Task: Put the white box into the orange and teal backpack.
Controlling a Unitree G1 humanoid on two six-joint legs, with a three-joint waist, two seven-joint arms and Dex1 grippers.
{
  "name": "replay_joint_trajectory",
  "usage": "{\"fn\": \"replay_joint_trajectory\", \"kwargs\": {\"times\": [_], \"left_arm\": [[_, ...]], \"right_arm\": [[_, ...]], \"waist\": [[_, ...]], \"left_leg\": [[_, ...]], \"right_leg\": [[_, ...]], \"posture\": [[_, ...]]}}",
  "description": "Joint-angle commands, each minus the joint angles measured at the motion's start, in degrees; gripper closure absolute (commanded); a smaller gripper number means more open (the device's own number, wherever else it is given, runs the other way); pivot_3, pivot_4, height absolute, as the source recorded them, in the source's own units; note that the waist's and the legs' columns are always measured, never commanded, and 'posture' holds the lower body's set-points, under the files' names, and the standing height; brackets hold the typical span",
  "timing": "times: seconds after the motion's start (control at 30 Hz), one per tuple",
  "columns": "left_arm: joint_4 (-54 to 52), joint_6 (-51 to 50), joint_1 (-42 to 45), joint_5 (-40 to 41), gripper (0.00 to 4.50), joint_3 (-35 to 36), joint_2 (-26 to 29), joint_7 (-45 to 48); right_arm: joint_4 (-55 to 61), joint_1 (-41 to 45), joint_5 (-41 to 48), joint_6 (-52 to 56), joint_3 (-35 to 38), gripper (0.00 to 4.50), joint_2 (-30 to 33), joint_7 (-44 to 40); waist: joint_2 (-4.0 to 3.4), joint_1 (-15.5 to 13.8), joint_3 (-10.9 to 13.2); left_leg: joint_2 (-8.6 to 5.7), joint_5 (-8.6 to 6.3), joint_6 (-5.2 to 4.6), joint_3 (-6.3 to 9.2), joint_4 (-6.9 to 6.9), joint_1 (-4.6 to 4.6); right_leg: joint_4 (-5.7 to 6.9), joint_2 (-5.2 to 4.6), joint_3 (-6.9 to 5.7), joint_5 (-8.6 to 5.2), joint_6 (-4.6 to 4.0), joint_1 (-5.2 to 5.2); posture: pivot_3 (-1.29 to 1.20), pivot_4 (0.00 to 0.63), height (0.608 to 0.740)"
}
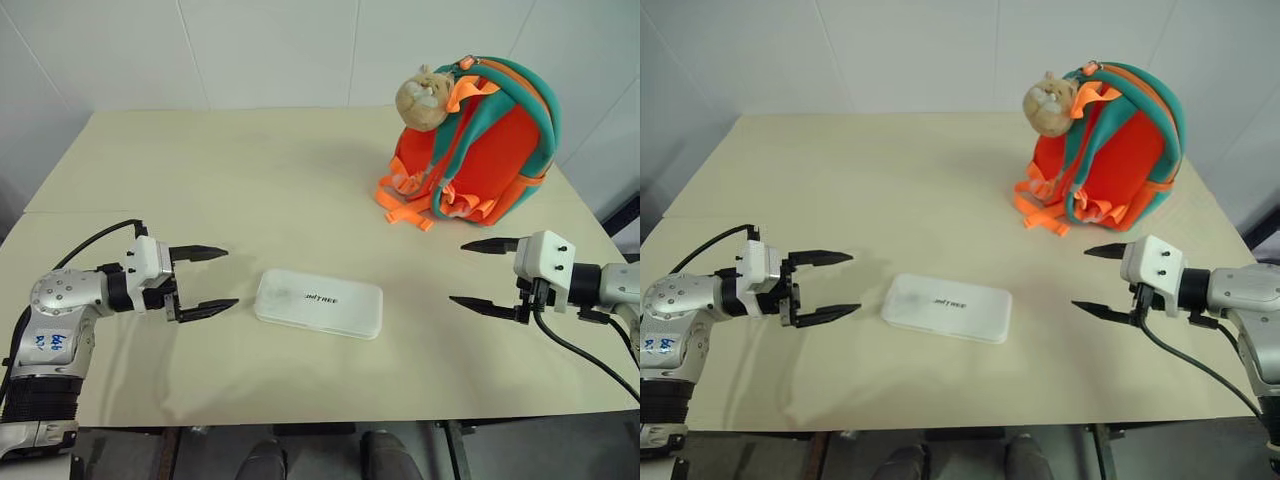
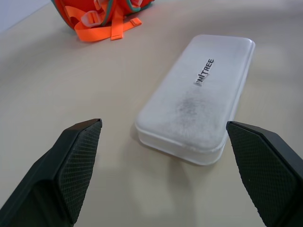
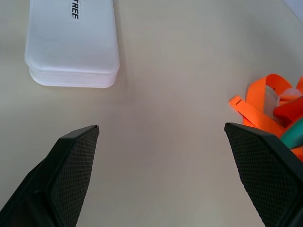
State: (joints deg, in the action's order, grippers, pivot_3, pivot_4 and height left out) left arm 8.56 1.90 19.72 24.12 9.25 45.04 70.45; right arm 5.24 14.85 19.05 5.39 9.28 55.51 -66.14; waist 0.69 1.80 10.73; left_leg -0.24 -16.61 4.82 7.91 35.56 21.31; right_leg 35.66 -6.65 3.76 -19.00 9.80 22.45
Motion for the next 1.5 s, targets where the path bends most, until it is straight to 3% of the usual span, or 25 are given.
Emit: {"fn": "replay_joint_trajectory", "kwargs": {"times": [0.03,0.3,0.4,0.57,0.67,0.9,1.07,1.1,1.23,1.5], "left_arm": [[-2.0,0.2,0.1,0.3,0.01,0.8,0.2,-0.5],[-3.0,-6.1,-0.6,3.2,0.01,1.1,-0.1,-2.6],[-3.6,-12.5,0.3,5.4,0.01,1.6,0.5,-3.3],[-2.8,-10.9,1.7,3.7,0.01,1.5,0.7,-3.1],[-2.7,-7.7,0.1,2.1,0.59,1.3,0.7,-2.4],[2.7,1.3,0.8,-2.7,2.63,-0.4,0.0,-1.0],[6.9,5.3,2.0,-5.6,4.18,-1.4,-0.1,-1.5],[8.1,6.4,2.1,-6.5,4.44,-1.7,-0.4,-2.2],[12.0,9.7,2.9,-10.1,4.44,-2.9,-2.8,-6.2],[10.4,10.1,2.2,-12.5,4.44,-7.0,-9.3,-10.2]], "right_arm": [[0.4,1.6,-0.2,-0.7,-0.1,0.00,-0.9,0.9],[-1.3,6.0,-0.2,2.4,-2.9,0.00,-2.9,2.5],[2.0,5.9,1.6,6.8,-4.2,0.00,-3.2,2.1],[8.4,3.5,2.4,9.4,-4.4,0.00,-5.1,4.3],[10.3,1.5,1.7,9.7,-3.6,0.61,-6.5,6.8],[13.1,-6.1,0.0,8.6,-4.3,2.90,-6.1,6.8],[11.8,-6.5,-2.4,8.0,-7.5,4.50,-8.9,9.2],[11.4,-6.4,-3.1,8.0,-8.4,4.50,-9.6,9.8],[9.1,-5.7,-6.1,8.5,-11.4,4.50,-12.6,12.7],[6.5,-3.0,-8.9,7.7,-16.5,4.50,-18.8,14.9]], "waist": [[0.00,0.0,0.0],[0.00,-0.2,0.0],[0.00,-0.2,0.0],[0.00,-0.2,0.0],[0.00,-0.2,0.0],[0.01,-0.3,0.0],[0.02,-0.1,0.0],[0.02,-0.1,0.0],[0.02,-0.2,0.0],[0.03,-0.2,0.0]], "left_leg": [[0.00,0.00,0.00,0.00,0.00,0.00],[0.00,0.00,0.00,0.01,0.12,0.00],[0.01,0.00,0.00,0.04,0.14,0.00],[0.00,0.00,0.00,0.05,0.12,0.02],[0.00,0.00,0.01,0.05,0.14,0.01],[0.00,0.00,0.00,0.05,0.15,0.02],[0.00,0.00,0.00,0.04,0.29,0.01],[0.01,0.00,0.00,0.05,0.30,0.01],[0.00,0.00,0.00,0.05,0.36,0.00],[0.00,0.00,0.00,0.07,0.41,0.02]], "right_leg": [[0.01,0.00,0.00,0.00,0.00,0.01],[0.13,0.00,0.00,0.00,0.00,0.00],[0.16,0.01,0.00,0.00,0.00,0.00],[0.14,0.01,0.00,0.00,0.00,0.01],[0.15,0.01,0.00,0.00,0.00,0.01],[0.14,0.02,0.00,0.00,0.00,0.00],[0.20,0.04,0.00,0.04,-0.02,-0.02],[0.22,0.06,0.00,0.04,-0.03,-0.02],[0.26,0.05,0.00,0.05,-0.02,-0.03],[0.30,0.05,0.00,0.08,0.01,-0.03]], "posture": [[0.00,0.150,0.740],[0.00,0.150,0.740],[0.00,0.150,0.740],[0.00,0.150,0.740],[0.00,0.150,0.740],[0.00,0.150,0.740],[0.00,0.150,0.740],[0.00,0.150,0.740],[0.00,0.150,0.740],[0.00,0.150,0.740]]}}
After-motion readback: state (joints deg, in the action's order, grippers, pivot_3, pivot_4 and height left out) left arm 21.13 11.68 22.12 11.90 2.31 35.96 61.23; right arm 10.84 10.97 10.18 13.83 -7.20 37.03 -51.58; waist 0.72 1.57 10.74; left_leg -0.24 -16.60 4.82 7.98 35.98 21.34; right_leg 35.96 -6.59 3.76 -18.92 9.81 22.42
